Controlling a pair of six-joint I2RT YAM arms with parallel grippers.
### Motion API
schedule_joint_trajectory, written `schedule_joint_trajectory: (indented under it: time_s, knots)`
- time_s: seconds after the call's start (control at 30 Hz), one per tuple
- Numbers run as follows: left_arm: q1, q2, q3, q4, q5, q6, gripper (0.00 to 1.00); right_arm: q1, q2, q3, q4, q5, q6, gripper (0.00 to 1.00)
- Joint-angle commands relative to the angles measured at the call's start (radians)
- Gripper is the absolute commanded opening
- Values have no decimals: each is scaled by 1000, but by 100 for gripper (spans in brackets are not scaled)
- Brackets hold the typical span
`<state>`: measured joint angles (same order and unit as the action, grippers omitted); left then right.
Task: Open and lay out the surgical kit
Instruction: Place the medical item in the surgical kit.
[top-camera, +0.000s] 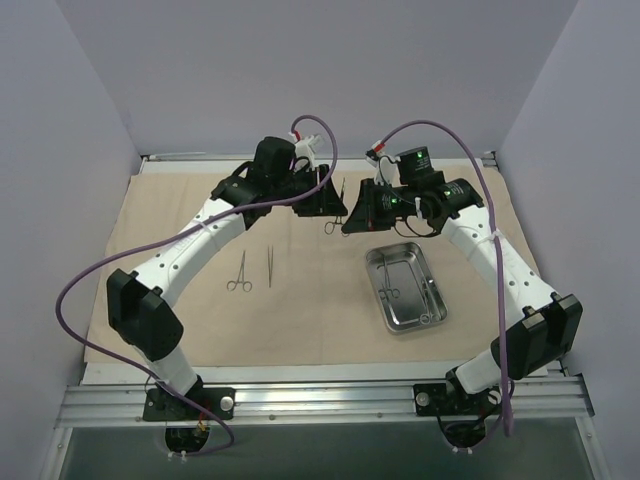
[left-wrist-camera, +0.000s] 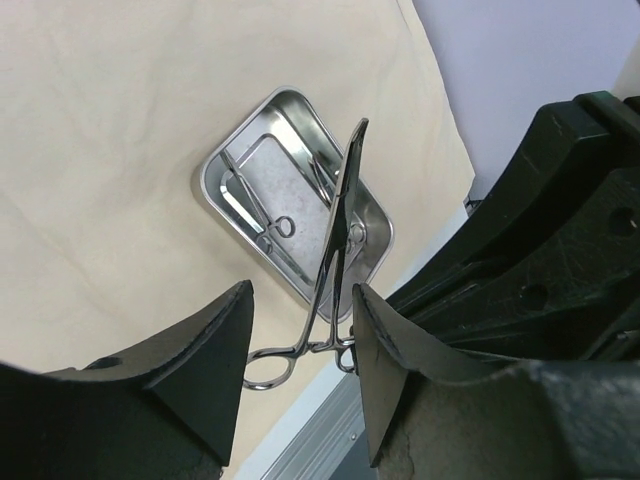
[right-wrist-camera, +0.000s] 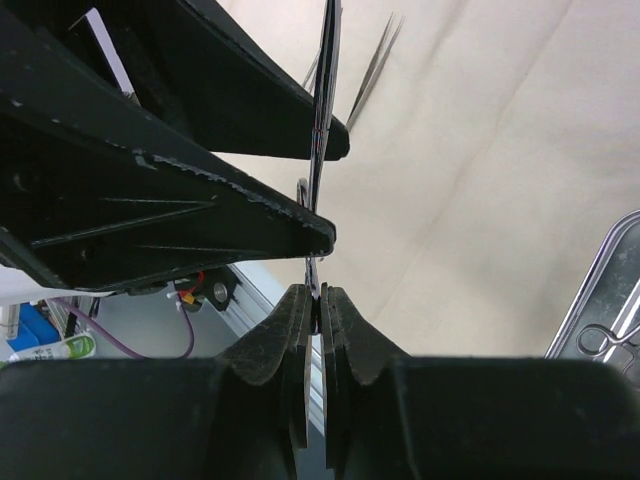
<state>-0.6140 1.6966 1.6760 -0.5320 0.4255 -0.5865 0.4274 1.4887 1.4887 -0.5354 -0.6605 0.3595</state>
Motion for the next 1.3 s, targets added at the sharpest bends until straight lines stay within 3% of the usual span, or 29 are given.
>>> schedule_joint_trajectory:
  time_s: [0.0, 0.2, 0.37, 0.43, 0.47, 0.6, 0.67, 0.97, 1.27]
  knots:
    - [-16, 21, 74, -54, -33, 43, 52, 10, 8, 44, 11, -2, 13, 0]
    - [-30, 52, 106, -82, -27, 54, 42, 20, 13, 48, 29, -2, 32, 0]
    - [-29, 72, 136, -152, -45, 82, 3, 27, 34, 61, 11, 12, 36, 0]
    - [-21, 71, 143, -190, -98, 117, 2, 27, 48, 84, -38, 54, 26, 21]
    - [-6, 63, 140, -225, -114, 132, 2, 25, 59, 91, -53, 70, 9, 38]
    - [72, 28, 88, -309, -177, 206, 2, 5, 58, 107, -103, 154, -19, 66]
    - [114, -20, 13, -331, -206, 249, 2, -30, 48, 93, -112, 168, -24, 71]
    - [345, -104, -240, -459, -294, 404, 2, -115, 77, 30, -173, 176, -97, 73]
    - [442, 3, -328, -436, -370, 448, 2, -114, 102, -2, -130, 134, -57, 73]
